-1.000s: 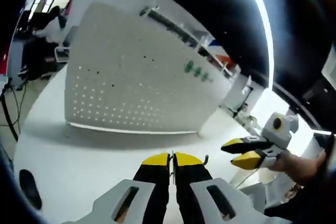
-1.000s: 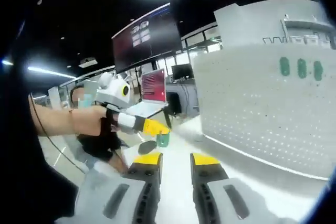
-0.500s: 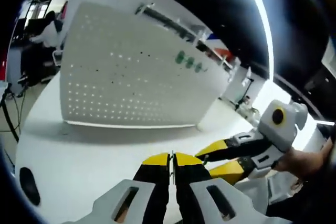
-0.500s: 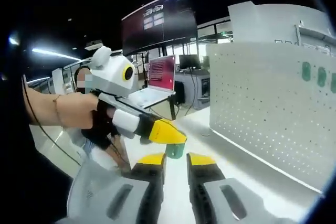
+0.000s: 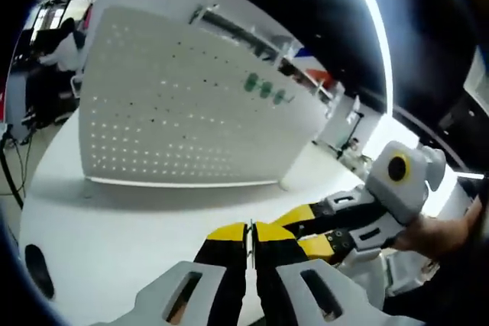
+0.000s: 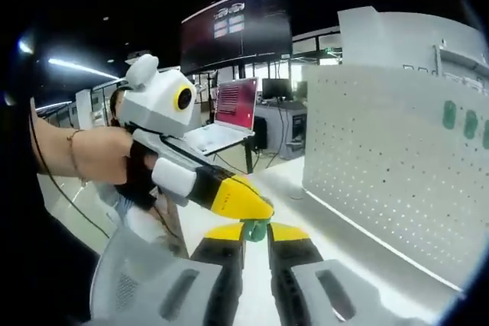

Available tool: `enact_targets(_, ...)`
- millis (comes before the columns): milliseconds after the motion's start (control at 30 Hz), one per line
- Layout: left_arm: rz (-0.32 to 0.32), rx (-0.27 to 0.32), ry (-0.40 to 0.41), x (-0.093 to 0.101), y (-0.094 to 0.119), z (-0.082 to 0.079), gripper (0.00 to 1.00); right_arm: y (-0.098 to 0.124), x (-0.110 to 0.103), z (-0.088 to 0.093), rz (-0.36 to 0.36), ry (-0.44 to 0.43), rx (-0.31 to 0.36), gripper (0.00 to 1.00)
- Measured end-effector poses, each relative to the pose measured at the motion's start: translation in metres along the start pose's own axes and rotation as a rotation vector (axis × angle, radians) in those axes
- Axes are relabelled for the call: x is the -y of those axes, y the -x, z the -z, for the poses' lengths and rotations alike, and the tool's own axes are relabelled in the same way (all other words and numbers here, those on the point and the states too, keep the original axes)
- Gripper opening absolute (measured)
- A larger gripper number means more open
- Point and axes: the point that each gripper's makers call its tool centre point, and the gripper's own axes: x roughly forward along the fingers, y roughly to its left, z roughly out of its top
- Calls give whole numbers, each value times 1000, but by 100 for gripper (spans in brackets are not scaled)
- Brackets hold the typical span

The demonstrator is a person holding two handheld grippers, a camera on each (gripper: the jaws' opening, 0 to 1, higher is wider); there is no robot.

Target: Insert the hook assembly into the mounting plate slot until the hook locks in place.

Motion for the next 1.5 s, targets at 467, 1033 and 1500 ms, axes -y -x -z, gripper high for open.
enact_targets(467, 14, 18, 28, 1, -1, -2, 1, -3, 4, -3, 13, 28, -5, 2)
enact_targets(1033, 20, 105, -90, -1, 9, -10, 7, -5, 2, -9, 16, -39, 11, 0)
enact_targets(1500, 118, 188, -108, 8, 21, -21, 55, 5, 14, -17, 74, -7, 45, 0)
